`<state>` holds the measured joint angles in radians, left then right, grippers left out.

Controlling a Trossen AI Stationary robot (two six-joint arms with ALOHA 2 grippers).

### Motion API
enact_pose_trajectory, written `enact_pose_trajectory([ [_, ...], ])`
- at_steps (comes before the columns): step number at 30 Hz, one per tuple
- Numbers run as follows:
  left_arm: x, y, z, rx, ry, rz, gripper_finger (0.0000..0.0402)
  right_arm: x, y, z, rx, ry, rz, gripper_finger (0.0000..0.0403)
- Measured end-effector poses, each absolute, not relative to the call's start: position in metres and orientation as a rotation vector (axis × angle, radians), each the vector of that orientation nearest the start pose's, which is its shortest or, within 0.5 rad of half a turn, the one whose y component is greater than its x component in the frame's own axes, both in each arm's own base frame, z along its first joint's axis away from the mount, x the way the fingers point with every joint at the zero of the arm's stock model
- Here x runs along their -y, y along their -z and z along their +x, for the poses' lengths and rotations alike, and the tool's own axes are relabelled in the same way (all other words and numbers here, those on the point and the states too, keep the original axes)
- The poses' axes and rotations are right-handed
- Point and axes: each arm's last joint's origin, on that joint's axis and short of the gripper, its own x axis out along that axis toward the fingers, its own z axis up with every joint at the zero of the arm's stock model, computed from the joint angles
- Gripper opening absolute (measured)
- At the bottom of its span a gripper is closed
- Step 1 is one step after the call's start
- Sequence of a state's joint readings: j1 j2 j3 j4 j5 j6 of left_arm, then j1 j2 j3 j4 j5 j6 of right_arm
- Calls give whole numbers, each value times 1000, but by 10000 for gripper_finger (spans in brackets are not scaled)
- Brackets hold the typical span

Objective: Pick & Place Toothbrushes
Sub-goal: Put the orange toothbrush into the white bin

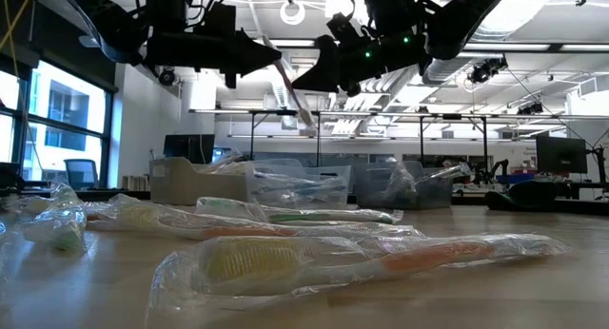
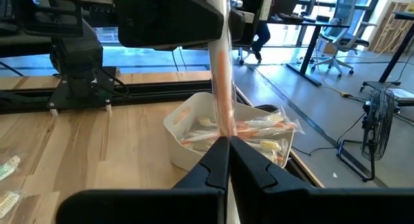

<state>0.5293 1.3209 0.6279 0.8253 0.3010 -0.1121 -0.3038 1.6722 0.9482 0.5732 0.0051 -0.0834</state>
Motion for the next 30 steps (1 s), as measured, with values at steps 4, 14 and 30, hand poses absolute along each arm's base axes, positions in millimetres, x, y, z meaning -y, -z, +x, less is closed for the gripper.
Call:
enact_pose_trajectory([
  [4, -132, -261, 243, 130, -221, -57, 21, 109, -234, 349, -163, 297, -60, 3],
  [14, -132, -260, 243, 116, -224, -63, 17, 105, -234, 350, -170, 276, -120, 12],
  [30, -132, -260, 242, 115, -232, -50, 17, 94, -242, 347, -202, 283, -161, 249],
])
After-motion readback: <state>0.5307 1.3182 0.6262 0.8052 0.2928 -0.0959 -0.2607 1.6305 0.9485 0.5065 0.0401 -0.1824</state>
